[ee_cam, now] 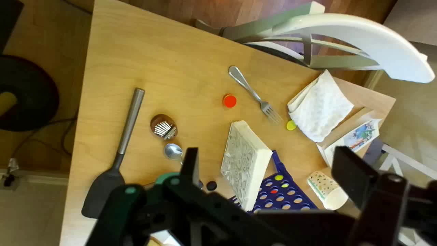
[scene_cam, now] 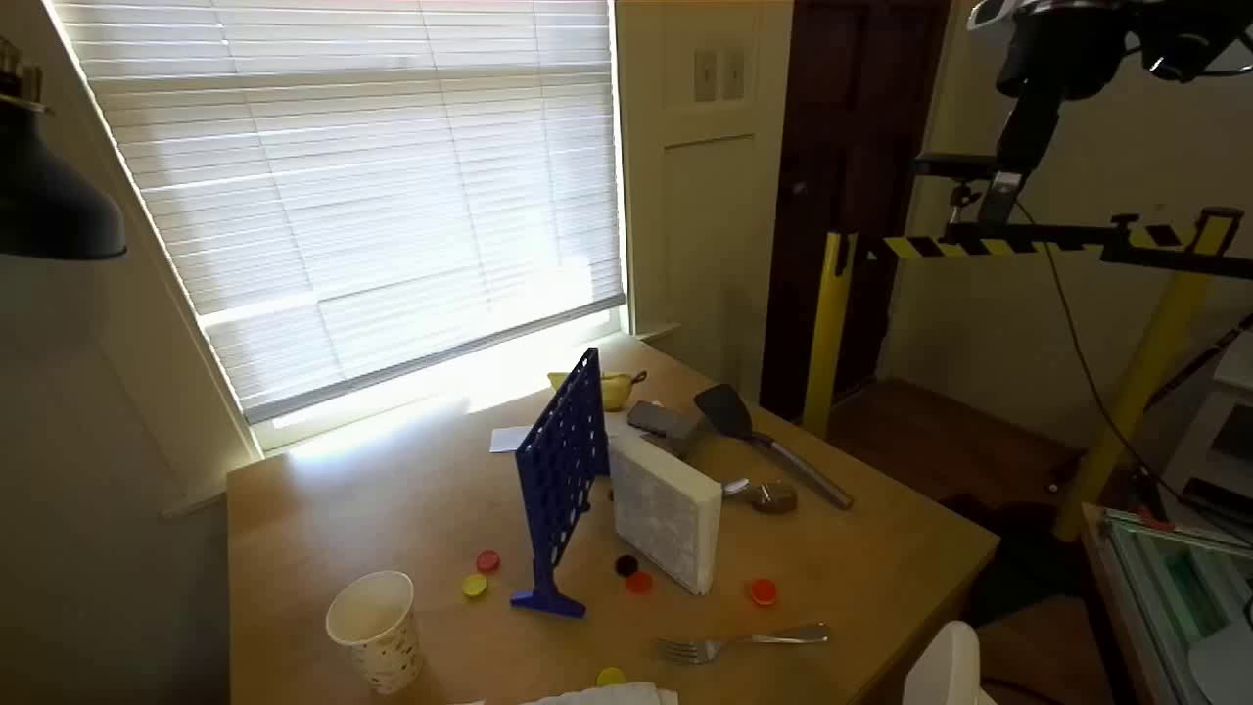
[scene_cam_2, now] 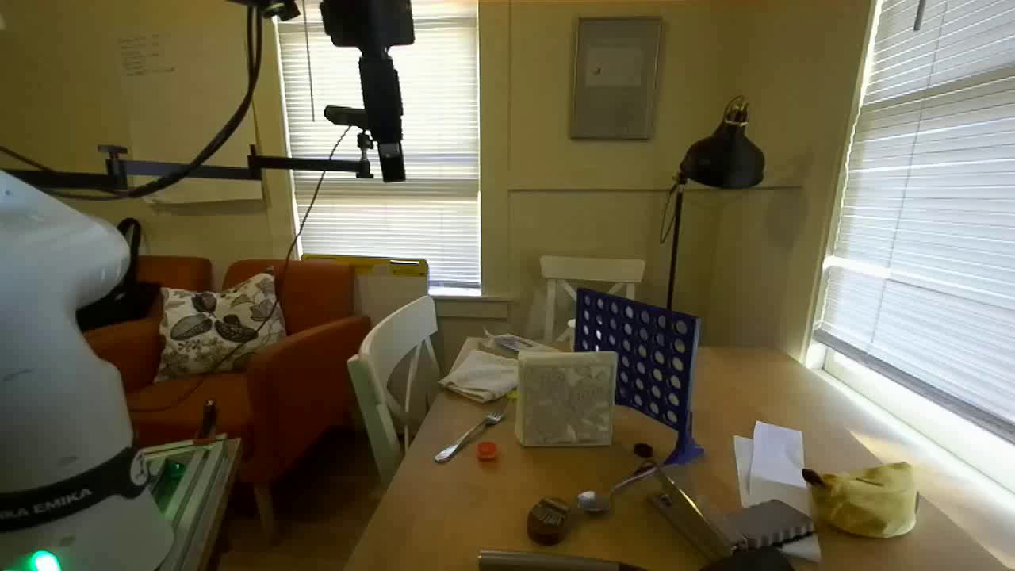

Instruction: Place one napkin on the table.

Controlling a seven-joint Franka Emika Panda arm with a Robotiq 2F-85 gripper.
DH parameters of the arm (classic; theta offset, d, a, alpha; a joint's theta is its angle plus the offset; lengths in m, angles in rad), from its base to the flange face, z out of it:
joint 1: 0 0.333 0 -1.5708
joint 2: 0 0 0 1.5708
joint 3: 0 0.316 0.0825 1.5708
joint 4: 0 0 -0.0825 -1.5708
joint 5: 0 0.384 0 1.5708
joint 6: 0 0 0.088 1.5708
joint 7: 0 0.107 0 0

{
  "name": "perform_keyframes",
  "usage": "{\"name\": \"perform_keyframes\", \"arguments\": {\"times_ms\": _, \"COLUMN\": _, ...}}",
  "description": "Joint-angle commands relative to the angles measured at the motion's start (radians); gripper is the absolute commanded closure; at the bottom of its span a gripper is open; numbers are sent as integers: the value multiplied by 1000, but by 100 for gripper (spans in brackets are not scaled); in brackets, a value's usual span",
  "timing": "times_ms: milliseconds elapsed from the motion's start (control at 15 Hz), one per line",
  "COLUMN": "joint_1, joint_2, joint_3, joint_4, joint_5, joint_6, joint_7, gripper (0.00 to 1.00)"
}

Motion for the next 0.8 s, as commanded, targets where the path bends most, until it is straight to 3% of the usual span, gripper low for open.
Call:
{"name": "perform_keyframes", "arguments": {"times_ms": 0, "joint_1": -29, "joint_2": 6, "joint_3": 19, "joint_4": 2, "joint_5": 16, "joint_6": -4, "joint_7": -16, "gripper": 0}}
{"name": "perform_keyframes", "arguments": {"times_ms": 467, "joint_1": -29, "joint_2": 6, "joint_3": 19, "joint_4": 2, "joint_5": 15, "joint_6": -4, "joint_7": -16, "gripper": 0}}
{"name": "perform_keyframes", "arguments": {"times_ms": 733, "joint_1": -36, "joint_2": 50, "joint_3": 57, "joint_4": -54, "joint_5": 20, "joint_6": 182, "joint_7": 24, "gripper": 0}}
